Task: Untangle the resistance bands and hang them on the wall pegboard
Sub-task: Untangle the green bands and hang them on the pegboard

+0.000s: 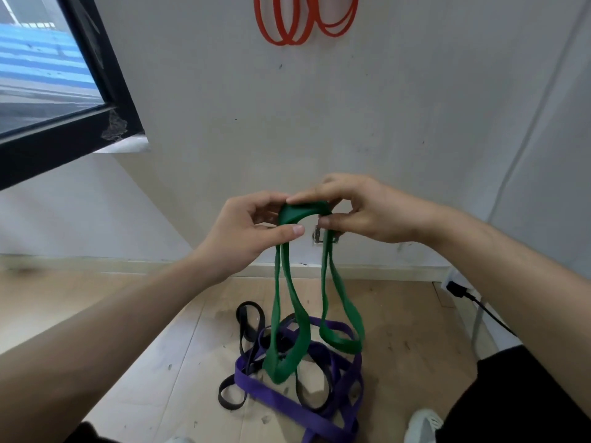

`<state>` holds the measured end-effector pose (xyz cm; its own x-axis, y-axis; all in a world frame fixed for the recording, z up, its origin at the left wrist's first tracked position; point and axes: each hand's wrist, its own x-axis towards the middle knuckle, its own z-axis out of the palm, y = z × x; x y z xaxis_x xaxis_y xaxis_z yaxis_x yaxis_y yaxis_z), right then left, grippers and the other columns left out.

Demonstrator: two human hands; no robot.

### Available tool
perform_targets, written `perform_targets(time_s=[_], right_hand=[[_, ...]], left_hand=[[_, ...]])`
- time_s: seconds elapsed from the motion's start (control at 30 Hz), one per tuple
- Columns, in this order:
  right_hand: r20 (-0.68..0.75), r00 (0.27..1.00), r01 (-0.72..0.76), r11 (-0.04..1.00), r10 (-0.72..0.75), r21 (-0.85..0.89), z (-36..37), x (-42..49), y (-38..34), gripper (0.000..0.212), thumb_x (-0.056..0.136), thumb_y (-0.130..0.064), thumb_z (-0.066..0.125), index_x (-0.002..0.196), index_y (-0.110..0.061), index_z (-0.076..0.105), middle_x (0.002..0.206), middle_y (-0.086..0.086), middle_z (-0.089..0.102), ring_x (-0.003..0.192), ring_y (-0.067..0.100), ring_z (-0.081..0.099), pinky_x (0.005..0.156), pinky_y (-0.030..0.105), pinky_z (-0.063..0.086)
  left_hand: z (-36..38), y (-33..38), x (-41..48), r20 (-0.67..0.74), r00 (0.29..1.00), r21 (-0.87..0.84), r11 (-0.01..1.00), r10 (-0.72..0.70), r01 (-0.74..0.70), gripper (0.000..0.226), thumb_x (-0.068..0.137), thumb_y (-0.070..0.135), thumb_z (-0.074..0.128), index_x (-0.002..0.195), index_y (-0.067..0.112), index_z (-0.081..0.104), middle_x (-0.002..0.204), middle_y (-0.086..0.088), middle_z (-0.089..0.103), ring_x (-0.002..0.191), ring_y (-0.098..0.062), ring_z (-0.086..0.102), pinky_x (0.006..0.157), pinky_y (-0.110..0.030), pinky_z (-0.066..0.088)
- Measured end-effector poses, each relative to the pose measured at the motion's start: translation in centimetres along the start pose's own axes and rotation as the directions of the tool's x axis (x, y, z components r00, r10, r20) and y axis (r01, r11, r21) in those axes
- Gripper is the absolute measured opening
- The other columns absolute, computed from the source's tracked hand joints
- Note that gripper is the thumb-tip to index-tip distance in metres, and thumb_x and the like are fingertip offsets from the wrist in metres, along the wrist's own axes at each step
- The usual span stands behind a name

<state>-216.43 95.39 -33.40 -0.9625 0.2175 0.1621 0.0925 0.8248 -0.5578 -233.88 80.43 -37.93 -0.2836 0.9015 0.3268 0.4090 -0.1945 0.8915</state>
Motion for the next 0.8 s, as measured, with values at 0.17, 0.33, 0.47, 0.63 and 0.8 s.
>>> perform_targets(time_s=[0.17,0.33,0.47,0.63,0.8], right_hand=[[-0.059,0.998,0.020,0.981,-0.009,0.194,0.0,-0.7,0.5,0.033,0.094,-0.012,0.067,0.125,-0.023,0.069,0.106,-0.004,0.060,0.101,0.015,0.065,0.082,0.035,0.061],[-0.144,0.989,0.082,0.924,-0.030,0.373,-0.3,-1.4,0.5,0.028,0.094,-0.003,0.063,0.121,-0.009,0.069,0.114,0.008,0.062,0.108,0.027,0.066,0.083,0.040,0.062],[-0.250,0.968,0.162,0.817,-0.023,0.553,-0.9,-1.9,0.4,0.027,0.096,-0.001,0.058,0.121,-0.009,0.065,0.116,0.021,0.066,0.107,0.036,0.069,0.088,0.045,0.059],[-0.327,0.945,0.217,0.731,0.008,0.647,-1.2,-2.0,0.3,0.026,0.094,-0.006,0.061,0.118,-0.014,0.068,0.112,0.028,0.068,0.103,0.042,0.068,0.088,0.046,0.058],[-0.360,0.930,0.220,0.677,0.071,0.702,-2.0,-2.4,0.6,0.029,0.088,-0.008,0.062,0.117,-0.007,0.065,0.111,0.032,0.066,0.105,0.048,0.066,0.088,0.047,0.059]], left_hand=[[0.7,-0.1,0.0,0.022,1.000,-0.016,1.000,-0.003,0.003,0.040,0.080,0.011,0.081,0.119,0.015,0.071,0.104,0.001,0.077,0.099,-0.011,0.073,0.086,-0.023,0.057],[1.5,-0.2,0.3,0.047,0.999,-0.073,0.997,-0.004,0.008,0.043,0.078,0.014,0.081,0.119,0.013,0.069,0.107,-0.003,0.077,0.102,-0.017,0.073,0.090,-0.031,0.059],[2.4,-0.5,0.3,0.162,0.986,-0.019,0.999,-0.041,0.044,0.056,0.078,0.019,0.083,0.129,0.014,0.062,0.117,0.000,0.073,0.110,-0.010,0.070,0.096,-0.024,0.054],[3.7,-1.2,0.5,0.163,0.981,0.037,0.995,-0.102,0.097,0.050,0.077,0.023,0.086,0.122,0.018,0.063,0.111,0.000,0.072,0.102,-0.011,0.070,0.092,-0.027,0.057],[4.4,-1.7,0.8,0.208,0.967,0.007,0.989,-0.144,0.145,0.040,0.080,0.012,0.084,0.114,0.012,0.063,0.098,-0.010,0.072,0.091,-0.018,0.073,0.086,-0.032,0.059]])
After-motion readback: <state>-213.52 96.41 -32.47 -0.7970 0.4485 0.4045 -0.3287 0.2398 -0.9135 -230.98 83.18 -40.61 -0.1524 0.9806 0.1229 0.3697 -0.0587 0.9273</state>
